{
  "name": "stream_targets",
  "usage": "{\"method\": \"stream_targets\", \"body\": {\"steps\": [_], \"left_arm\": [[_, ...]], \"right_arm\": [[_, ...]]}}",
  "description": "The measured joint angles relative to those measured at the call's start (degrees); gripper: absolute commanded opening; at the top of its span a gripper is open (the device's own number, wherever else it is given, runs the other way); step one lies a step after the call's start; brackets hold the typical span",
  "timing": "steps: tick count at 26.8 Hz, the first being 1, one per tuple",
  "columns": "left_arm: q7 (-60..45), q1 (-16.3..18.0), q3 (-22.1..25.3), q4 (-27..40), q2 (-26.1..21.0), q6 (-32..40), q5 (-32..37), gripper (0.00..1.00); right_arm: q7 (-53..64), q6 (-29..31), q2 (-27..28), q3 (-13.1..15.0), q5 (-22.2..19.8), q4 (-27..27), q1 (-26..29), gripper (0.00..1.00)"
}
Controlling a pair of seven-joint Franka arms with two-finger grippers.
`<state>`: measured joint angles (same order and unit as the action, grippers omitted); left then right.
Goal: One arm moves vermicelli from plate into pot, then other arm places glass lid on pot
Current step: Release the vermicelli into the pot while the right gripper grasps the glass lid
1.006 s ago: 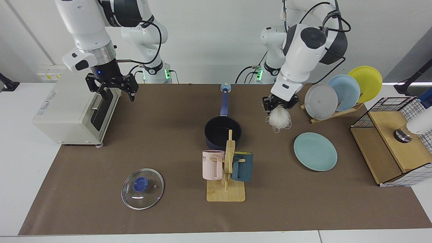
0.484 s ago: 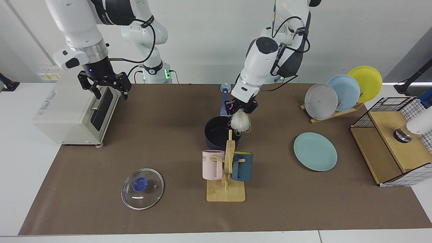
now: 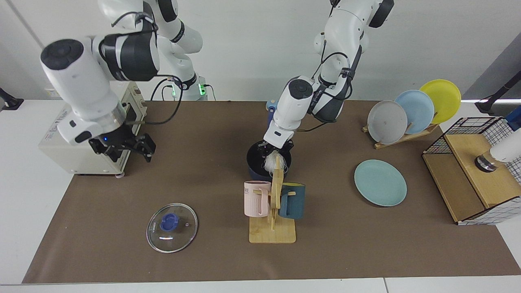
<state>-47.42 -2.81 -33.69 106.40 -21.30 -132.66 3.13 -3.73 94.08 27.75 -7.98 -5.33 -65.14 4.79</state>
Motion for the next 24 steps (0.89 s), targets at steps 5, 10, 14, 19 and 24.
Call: {"method": "stream_targets", "body": {"steps": [5,10,14,19,24], "left_arm": [[-0.2,0.0,-0.1,0.0,-0.8,-1.1,0.1,0.00],[-0.5,0.1,-0.1,0.0,-1.2,-1.9,0.1,0.00],[-0.5,0.1,-0.1,0.0,-1.9,-3.0,0.1,0.00],[-0.5,0.1,-0.1,0.8,-2.6,-5.1,0.1,0.00],[-0.5,0.1,-0.1,1.1,-2.9,-5.8,0.1,0.01]], "right_arm": [[0.0,5.6,8.4,0.0,-0.9,3.6,-2.0,1.00],[0.0,10.1,14.6,0.1,-1.4,5.6,-3.4,1.00],[0.0,12.5,18.2,0.1,-1.6,6.9,-4.1,1.00],[0.0,13.3,20.1,0.4,-1.8,7.8,-4.1,1.00],[0.0,14.5,21.2,0.5,-1.8,8.0,-4.1,1.00]]}}
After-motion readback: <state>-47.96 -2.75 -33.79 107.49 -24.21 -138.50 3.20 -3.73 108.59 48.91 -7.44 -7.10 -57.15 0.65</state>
